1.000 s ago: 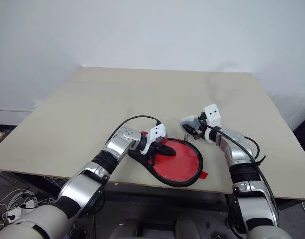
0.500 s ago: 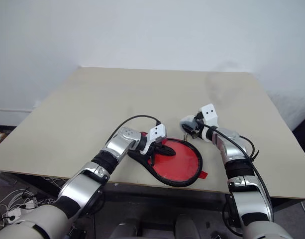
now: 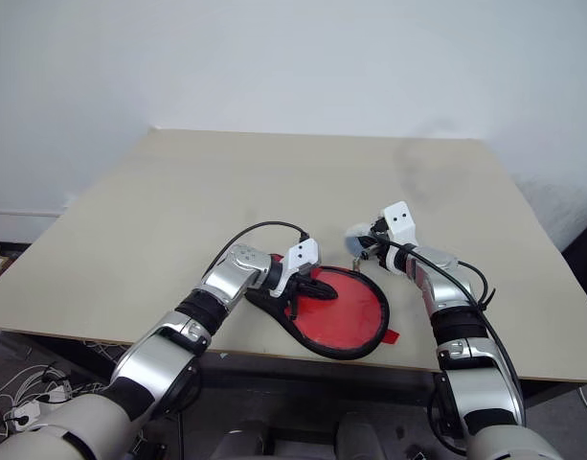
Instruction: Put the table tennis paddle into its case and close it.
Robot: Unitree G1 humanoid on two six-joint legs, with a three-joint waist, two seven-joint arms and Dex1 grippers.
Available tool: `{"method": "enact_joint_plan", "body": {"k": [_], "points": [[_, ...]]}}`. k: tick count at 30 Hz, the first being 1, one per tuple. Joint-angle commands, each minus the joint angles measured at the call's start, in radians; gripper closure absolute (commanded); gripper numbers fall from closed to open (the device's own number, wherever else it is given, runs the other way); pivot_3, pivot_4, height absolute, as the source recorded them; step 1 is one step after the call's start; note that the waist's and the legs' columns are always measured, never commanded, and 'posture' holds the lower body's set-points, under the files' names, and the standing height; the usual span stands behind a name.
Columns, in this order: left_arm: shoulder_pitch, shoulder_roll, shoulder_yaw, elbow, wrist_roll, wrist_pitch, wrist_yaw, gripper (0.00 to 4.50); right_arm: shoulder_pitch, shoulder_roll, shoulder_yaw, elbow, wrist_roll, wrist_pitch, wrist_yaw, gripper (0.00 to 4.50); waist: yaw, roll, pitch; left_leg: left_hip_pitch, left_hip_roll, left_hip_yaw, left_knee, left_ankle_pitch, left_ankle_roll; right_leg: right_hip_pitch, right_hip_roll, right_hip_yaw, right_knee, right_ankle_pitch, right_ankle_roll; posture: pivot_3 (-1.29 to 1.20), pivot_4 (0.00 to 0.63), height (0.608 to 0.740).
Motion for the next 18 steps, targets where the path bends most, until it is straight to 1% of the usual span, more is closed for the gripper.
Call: {"method": "enact_joint_plan", "body": {"k": [1, 7, 18], "points": [[0.000, 0.004, -0.008, -0.014, 0.017, 0.005, 0.005, 4.50, -0.003, -0.008, -0.005, -0.040, -0.008, 0.003, -0.003, 4.25, 0.000, 0.000, 0.000, 0.000, 0.000, 0.000, 0.000, 0.000, 0.000, 0.000, 0.000, 0.000, 0.000, 0.000, 0.000, 0.00, 0.000, 0.740], [0.003, 0.003, -0.011, -0.014, 0.019, 0.006, 0.007, 4.50, 0.020, -0.028, -0.006, -0.069, -0.026, 0.034, -0.024, 4.25, 0.000, 0.000, 0.000, 0.000, 0.000, 0.000, 0.000, 0.000, 0.000, 0.000, 0.000, 0.000, 0.000, 0.000, 0.000, 0.00, 0.000, 0.740], [-0.007, 0.013, -0.040, 0.015, 0.047, 0.019, 0.002, 4.50, 0.137, -0.101, -0.061, -0.232, -0.007, 0.069, -0.036, 4.25, 0.007, 0.000, 0.000, 0.000, 0.000, 0.000, 0.000, 0.000, 0.000, 0.001, 0.000, 0.000, 0.000, 0.000, 0.000, 0.00, 0.000, 0.740]]}}
